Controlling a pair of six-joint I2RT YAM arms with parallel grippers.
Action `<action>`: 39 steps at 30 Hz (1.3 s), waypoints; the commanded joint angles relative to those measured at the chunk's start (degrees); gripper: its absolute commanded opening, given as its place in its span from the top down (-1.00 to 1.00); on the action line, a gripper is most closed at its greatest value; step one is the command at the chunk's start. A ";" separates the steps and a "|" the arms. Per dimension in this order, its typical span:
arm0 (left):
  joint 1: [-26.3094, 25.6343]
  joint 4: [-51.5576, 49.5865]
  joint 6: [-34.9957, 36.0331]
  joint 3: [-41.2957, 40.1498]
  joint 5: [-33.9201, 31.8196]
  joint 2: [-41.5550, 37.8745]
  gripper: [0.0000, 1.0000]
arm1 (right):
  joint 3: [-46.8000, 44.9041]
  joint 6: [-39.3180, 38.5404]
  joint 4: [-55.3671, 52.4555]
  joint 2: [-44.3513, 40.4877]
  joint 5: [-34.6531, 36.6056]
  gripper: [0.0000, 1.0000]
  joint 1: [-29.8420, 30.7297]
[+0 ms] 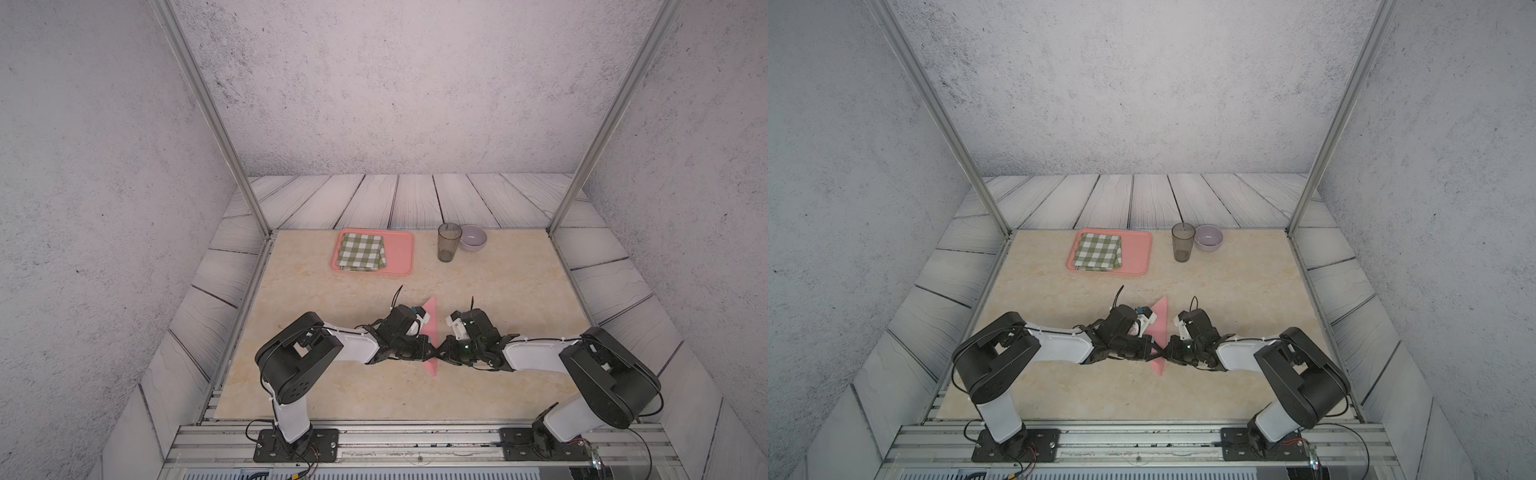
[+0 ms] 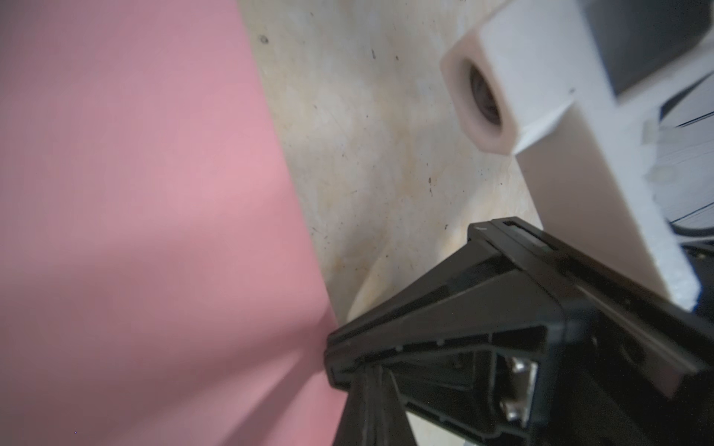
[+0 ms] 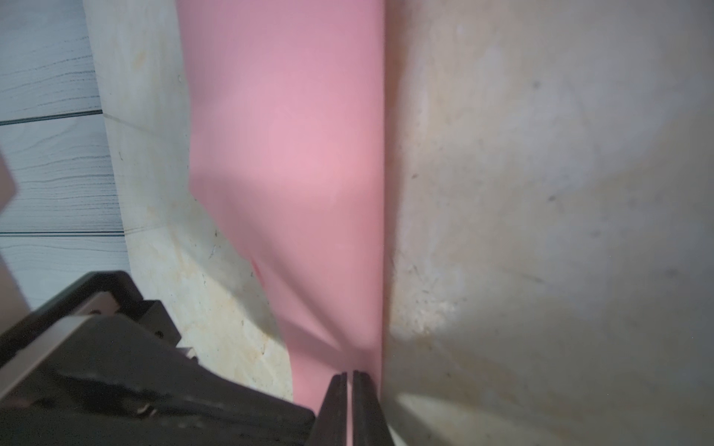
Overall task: Fold the square paper diagonally
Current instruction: Fold the paper at the center of the board.
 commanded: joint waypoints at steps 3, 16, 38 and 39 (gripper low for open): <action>-1.03 -1.04 2.10 -1.78 -0.98 2.12 1.00 | -0.06 2.05 -5.48 3.75 3.30 0.80 -0.65; -1.06 0.92 4.70 -3.40 1.31 -0.12 1.00 | 1.25 2.14 -7.13 4.50 4.72 0.83 -1.01; -1.06 -5.93 9.16 0.09 1.78 1.44 1.00 | 1.72 1.36 -7.36 5.50 5.15 0.84 -1.11; -1.06 -6.49 9.16 0.55 1.67 1.49 1.00 | 1.54 1.47 -7.10 5.47 5.21 0.84 -1.10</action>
